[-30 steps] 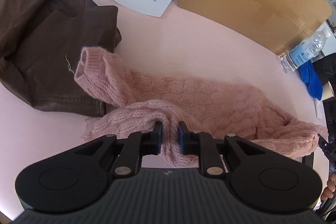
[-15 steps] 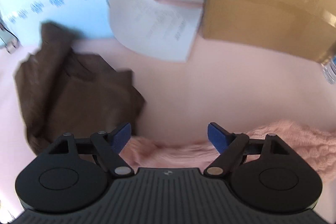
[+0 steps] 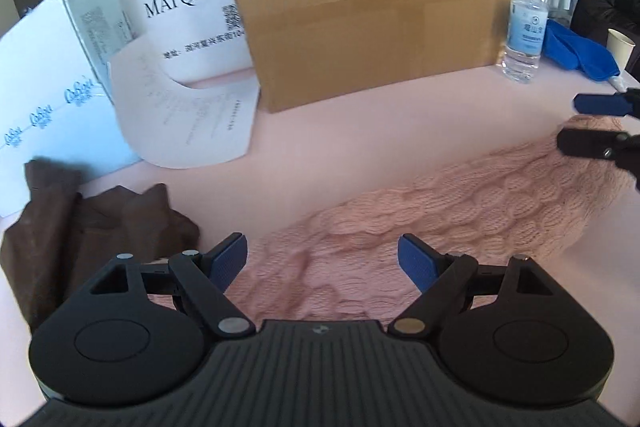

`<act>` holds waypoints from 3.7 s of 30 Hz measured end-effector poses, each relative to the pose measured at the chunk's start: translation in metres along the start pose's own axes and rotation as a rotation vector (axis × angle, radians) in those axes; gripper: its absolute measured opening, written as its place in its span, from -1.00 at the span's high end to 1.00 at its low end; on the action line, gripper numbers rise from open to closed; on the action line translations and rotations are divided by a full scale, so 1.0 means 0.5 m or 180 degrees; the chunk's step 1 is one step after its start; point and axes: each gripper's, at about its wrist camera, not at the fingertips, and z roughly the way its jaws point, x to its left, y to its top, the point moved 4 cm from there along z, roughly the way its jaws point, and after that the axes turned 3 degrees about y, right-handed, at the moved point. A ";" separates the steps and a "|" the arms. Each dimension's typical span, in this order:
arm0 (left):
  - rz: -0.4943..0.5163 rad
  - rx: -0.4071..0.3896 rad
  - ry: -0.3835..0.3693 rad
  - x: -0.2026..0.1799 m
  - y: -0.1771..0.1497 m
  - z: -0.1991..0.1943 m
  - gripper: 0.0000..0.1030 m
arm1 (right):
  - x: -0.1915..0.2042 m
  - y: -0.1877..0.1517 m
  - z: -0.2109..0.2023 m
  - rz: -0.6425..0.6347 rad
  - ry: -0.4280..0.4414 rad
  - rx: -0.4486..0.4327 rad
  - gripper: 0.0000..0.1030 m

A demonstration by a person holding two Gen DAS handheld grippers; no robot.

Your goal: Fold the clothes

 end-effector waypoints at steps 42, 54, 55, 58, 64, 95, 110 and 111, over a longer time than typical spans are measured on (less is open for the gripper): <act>-0.0768 -0.0448 0.0389 -0.016 -0.083 0.182 -1.00 | -0.055 -0.155 0.009 -0.0388 -0.0645 0.0222 -1.00; -0.0769 -0.0450 0.0389 -0.011 -0.084 0.181 -1.00 | -0.079 -0.160 -0.024 -0.0338 -0.0607 0.0186 -1.00; -0.0769 -0.0449 0.0388 -0.011 -0.084 0.181 -1.00 | -0.075 -0.162 -0.021 -0.0325 -0.0598 0.0178 -1.00; -0.0776 -0.0449 0.0398 -0.013 -0.083 0.181 -1.00 | -0.067 -0.161 -0.012 -0.0303 -0.0581 0.0167 -1.00; -0.0777 -0.0449 0.0400 -0.014 -0.083 0.180 -1.00 | -0.080 -0.154 -0.020 -0.0300 -0.0578 0.0165 -1.00; -0.0739 -0.0446 0.0441 -0.014 -0.084 0.182 -1.00 | 0.006 -0.129 0.091 -0.0285 -0.0528 0.0162 -1.00; -0.0664 -0.0751 0.0731 0.047 -0.104 0.087 -1.00 | 0.038 -0.097 0.149 -0.0258 -0.0495 0.0150 -1.00; -0.0680 -0.0810 0.0777 0.064 -0.107 0.069 -1.00 | 0.040 -0.095 0.153 -0.0259 -0.0496 0.0152 -1.00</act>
